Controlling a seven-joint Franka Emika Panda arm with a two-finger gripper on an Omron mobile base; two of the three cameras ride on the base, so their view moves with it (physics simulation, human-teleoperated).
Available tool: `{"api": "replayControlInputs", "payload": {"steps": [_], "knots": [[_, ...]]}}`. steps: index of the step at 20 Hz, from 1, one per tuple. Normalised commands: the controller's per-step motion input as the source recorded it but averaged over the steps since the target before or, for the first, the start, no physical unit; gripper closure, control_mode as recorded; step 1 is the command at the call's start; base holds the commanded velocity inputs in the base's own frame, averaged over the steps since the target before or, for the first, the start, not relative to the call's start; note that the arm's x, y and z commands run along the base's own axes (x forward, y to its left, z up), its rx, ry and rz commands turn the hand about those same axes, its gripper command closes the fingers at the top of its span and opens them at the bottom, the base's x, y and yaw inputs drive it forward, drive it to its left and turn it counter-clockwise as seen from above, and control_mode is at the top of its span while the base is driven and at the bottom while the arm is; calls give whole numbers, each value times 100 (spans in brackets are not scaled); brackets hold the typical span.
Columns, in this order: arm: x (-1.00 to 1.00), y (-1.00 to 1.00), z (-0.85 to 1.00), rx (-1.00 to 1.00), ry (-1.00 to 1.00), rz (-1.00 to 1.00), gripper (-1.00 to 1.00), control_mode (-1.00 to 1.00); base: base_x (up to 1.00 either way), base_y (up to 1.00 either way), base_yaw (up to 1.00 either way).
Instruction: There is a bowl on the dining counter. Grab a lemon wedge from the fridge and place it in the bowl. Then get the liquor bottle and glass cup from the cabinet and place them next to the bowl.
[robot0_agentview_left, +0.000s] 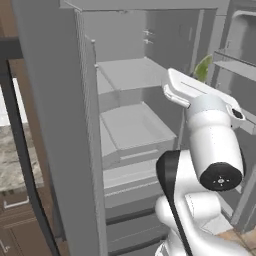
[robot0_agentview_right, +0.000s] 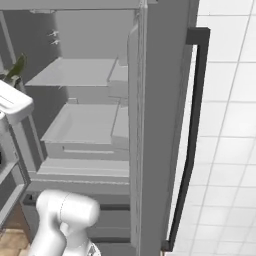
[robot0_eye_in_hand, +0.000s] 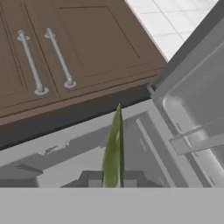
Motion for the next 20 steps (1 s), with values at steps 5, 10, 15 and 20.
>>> {"api": "replayControlInputs", "payload": {"steps": [5, 10, 15, 20], "knots": [[0, 0, 0, 0, 0, 0, 100, 100, -100, 0, -12], [0, 0, 0, 0, 0, 0, 100, 100, -99, 10, -28], [0, 0, 0, 0, 0, 0, 100, 100, -88, 30, -44], [0, 0, 0, 0, 0, 0, 100, 100, -90, 32, -58]]}}
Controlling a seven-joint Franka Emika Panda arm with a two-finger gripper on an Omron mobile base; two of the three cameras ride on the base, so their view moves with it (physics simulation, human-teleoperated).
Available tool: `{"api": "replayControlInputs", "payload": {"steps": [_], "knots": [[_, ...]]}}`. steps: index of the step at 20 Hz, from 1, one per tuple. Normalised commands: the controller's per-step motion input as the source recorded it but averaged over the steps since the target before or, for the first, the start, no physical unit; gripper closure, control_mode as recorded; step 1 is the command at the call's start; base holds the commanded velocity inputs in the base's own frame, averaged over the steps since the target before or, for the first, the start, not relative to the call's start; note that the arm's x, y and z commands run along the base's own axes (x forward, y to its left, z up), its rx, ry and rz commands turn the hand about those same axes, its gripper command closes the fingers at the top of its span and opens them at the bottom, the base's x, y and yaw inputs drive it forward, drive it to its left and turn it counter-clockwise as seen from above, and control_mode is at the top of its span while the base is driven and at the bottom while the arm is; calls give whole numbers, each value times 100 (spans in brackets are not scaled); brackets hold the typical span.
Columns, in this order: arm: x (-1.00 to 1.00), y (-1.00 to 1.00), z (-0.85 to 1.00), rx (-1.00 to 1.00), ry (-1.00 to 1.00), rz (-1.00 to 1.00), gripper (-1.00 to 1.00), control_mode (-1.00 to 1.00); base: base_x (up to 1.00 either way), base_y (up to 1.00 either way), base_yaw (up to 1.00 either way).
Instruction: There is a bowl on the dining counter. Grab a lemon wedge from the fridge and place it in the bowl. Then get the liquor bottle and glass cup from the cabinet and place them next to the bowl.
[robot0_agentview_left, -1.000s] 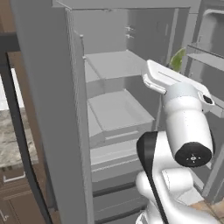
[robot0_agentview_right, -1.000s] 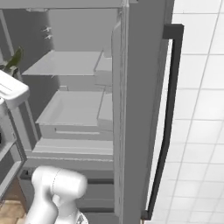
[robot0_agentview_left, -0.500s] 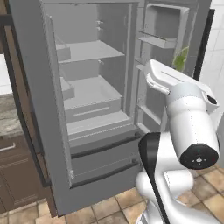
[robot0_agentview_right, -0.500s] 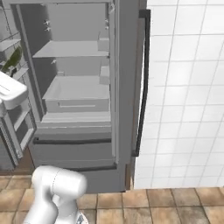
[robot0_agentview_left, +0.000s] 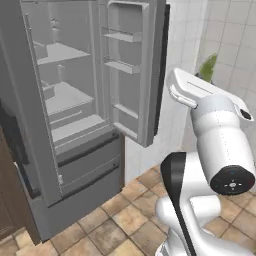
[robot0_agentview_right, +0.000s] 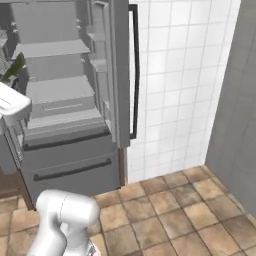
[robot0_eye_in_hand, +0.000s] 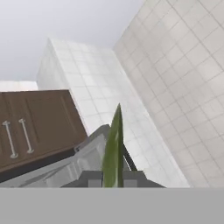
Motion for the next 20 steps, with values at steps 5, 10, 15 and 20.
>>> {"api": "replayControlInputs", "payload": {"steps": [5, 10, 15, 20], "knots": [[0, 0, 0, 0, 0, 0, 100, 100, -77, 34, -64], [0, 0, 0, 0, 0, 0, 100, 100, -46, 48, -70], [0, 0, 0, 0, 0, 0, 100, 100, -84, 41, -66], [0, 0, 0, 0, 0, 0, 100, 100, -100, 30, -56]]}}
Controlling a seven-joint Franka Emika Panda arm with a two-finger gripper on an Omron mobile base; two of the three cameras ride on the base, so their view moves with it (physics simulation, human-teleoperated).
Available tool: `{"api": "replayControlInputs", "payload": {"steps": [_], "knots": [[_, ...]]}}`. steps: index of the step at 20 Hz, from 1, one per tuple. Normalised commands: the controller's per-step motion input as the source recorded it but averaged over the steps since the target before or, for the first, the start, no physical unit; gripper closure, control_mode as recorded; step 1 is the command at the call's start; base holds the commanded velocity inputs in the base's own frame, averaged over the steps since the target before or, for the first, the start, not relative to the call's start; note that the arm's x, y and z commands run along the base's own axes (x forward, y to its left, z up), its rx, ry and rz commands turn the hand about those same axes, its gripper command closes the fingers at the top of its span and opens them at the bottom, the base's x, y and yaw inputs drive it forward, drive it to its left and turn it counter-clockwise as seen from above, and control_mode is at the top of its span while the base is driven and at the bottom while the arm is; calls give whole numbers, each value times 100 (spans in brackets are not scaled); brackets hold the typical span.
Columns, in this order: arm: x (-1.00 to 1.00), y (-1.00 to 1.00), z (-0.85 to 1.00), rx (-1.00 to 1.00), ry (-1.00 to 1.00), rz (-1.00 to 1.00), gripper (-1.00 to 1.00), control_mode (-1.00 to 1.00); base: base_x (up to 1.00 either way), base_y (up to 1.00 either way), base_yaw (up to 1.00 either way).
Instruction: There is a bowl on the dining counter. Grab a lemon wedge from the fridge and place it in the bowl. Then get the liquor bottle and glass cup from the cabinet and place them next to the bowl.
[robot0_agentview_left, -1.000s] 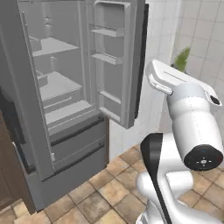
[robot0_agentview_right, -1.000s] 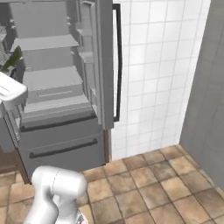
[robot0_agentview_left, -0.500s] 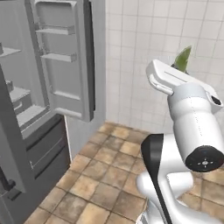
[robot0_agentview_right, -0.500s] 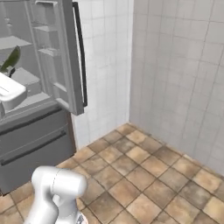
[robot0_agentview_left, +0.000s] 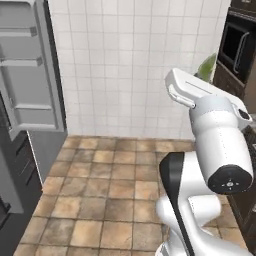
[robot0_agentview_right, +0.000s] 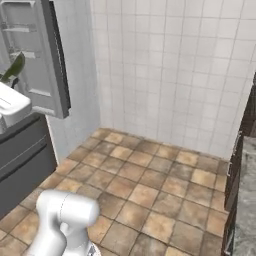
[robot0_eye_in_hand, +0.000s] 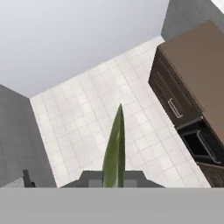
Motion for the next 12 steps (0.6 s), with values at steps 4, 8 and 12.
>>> {"api": "replayControlInputs", "payload": {"steps": [4, 8, 12], "knots": [[0, 0, 0, 0, 0, 0, 100, 100, -100, 21, -50], [0, 0, 0, 0, 0, 0, 100, 100, -100, 8, -41], [0, 0, 0, 0, 0, 0, 100, 100, -100, 10, -35]]}}
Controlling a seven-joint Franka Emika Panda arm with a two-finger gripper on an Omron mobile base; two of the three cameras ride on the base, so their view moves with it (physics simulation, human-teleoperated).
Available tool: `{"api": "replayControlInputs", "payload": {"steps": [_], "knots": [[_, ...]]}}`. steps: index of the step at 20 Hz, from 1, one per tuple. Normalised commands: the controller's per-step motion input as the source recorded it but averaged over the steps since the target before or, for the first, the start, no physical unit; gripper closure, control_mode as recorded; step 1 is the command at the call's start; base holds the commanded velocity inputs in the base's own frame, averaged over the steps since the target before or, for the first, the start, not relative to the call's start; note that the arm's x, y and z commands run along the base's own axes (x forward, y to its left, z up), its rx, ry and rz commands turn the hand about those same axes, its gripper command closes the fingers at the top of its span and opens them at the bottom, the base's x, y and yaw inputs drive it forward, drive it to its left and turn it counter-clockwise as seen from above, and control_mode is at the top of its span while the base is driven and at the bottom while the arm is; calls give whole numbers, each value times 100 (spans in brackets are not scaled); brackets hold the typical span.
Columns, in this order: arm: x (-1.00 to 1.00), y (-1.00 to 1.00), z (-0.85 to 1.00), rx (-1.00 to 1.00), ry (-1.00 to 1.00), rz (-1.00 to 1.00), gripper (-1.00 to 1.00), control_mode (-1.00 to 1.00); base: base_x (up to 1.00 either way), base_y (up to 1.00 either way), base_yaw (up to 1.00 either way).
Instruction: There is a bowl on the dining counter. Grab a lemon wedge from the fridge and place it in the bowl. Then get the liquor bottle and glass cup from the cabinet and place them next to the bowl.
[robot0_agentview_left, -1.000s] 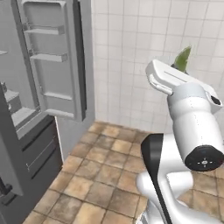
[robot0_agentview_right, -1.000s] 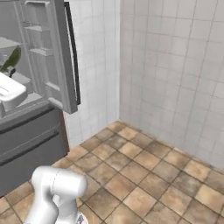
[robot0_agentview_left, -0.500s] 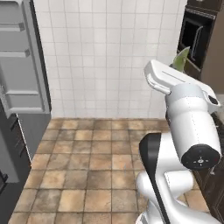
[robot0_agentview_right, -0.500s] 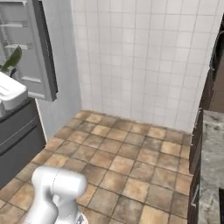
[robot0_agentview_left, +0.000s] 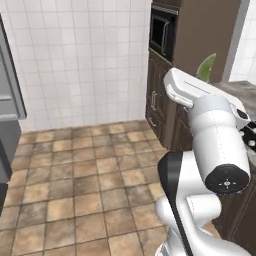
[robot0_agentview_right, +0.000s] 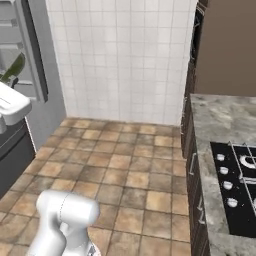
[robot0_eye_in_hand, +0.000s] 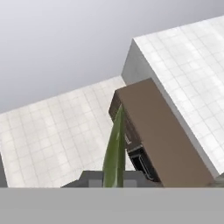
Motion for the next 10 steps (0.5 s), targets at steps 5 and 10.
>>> {"api": "replayControlInputs", "payload": {"steps": [5, 10], "knots": [[0, 0, 0, 0, 0, 0, 100, 100, -100, 13, -33], [0, 0, 0, 0, 0, 0, 100, 100, -100, -1, -25]]}}
